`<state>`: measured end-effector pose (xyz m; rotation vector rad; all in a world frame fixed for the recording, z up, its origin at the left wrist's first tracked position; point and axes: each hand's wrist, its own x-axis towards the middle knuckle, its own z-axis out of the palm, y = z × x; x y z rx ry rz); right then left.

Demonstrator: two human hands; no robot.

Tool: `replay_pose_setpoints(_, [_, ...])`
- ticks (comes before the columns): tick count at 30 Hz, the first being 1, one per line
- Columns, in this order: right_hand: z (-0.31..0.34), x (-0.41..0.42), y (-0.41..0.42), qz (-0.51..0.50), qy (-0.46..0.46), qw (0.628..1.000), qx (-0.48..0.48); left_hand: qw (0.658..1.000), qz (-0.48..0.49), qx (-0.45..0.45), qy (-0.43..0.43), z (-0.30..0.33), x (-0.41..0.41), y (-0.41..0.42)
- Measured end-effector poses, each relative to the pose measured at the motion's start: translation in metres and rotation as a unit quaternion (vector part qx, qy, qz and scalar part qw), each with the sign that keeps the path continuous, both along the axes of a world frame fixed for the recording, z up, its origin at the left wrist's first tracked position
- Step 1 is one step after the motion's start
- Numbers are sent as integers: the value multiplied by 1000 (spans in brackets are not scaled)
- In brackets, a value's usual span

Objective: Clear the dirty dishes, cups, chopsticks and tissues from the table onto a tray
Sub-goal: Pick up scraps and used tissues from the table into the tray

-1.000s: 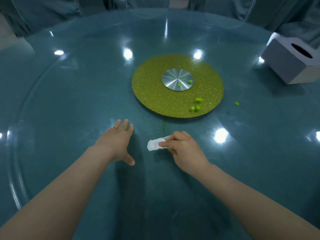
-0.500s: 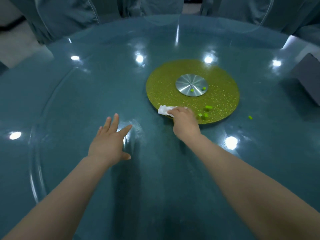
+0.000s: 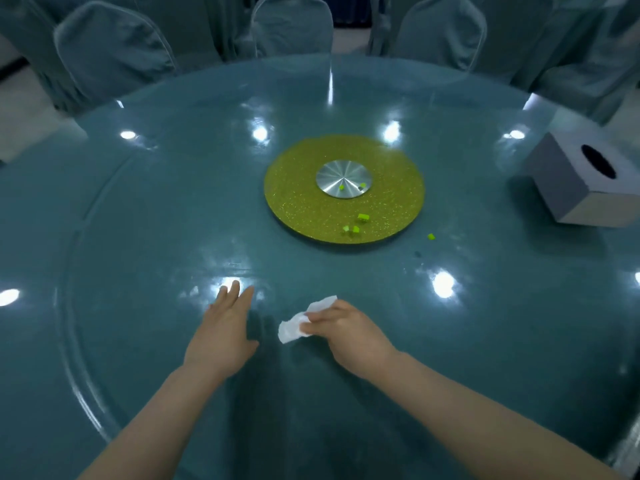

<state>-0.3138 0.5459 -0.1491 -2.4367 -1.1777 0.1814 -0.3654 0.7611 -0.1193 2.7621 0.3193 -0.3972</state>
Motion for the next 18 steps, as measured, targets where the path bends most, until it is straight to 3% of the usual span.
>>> replay_pose_setpoints(4, [10, -34, -37, -21, -8, 1000, 20, 999, -16, -34, 14, 12, -7, -30])
replay_pose_setpoints(10, [38, -71, -79, -109, 142, 977, -115, 996, -67, -63, 16, 45, -27, -90])
replay_pose_setpoints(18, [92, -150, -181, -344, 169, 922, 49, 983, -178, -40, -22, 89, -66, -157])
